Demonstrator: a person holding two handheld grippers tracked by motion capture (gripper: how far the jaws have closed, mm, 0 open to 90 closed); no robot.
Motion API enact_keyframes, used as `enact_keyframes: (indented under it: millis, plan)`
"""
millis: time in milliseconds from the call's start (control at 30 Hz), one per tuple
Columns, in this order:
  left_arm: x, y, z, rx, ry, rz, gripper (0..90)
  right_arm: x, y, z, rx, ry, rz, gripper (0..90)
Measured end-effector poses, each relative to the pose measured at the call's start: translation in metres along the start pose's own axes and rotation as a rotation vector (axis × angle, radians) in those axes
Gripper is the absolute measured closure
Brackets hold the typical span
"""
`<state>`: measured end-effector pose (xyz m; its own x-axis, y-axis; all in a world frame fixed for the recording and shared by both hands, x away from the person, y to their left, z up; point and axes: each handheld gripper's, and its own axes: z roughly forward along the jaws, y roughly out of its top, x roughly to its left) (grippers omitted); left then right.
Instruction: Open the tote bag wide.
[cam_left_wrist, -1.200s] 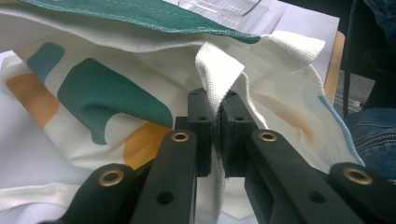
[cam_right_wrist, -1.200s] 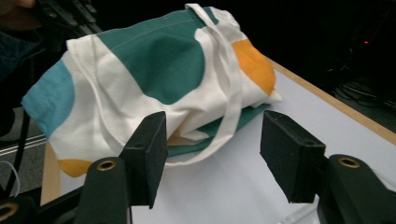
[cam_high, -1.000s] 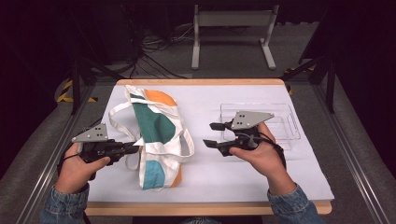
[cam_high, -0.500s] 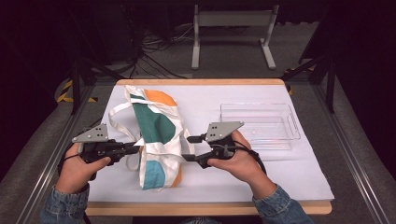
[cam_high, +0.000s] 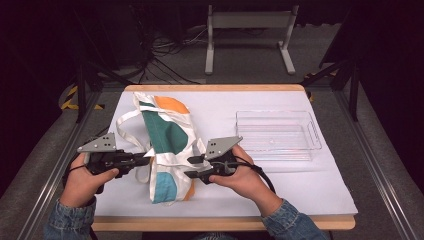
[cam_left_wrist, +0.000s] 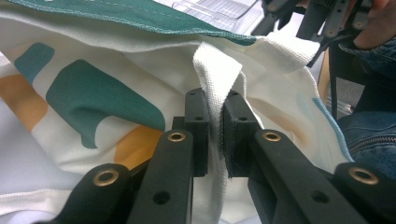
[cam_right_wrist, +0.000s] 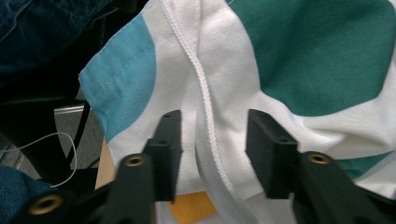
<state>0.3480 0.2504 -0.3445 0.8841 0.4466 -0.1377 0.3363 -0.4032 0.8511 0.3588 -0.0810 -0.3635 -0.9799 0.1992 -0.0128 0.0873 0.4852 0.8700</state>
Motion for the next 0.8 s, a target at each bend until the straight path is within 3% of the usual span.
enact_keyframes:
  millis: [133, 200, 800]
  plan:
    - [0.0, 0.0, -0.001, -0.009, 0.002, 0.001, 83.3, 0.001, 0.001, -0.003, -0.002, 0.009, 0.007, 82.9]
    - [0.0, 0.0, -0.002, -0.008, 0.008, 0.001, 83.7, 0.001, 0.002, -0.006, -0.008, 0.007, 0.005, 86.8]
    - [0.001, 0.002, -0.018, -0.073, 0.059, -0.005, 84.6, -0.005, 0.009, -0.045, -0.132, -0.084, 0.017, 87.5]
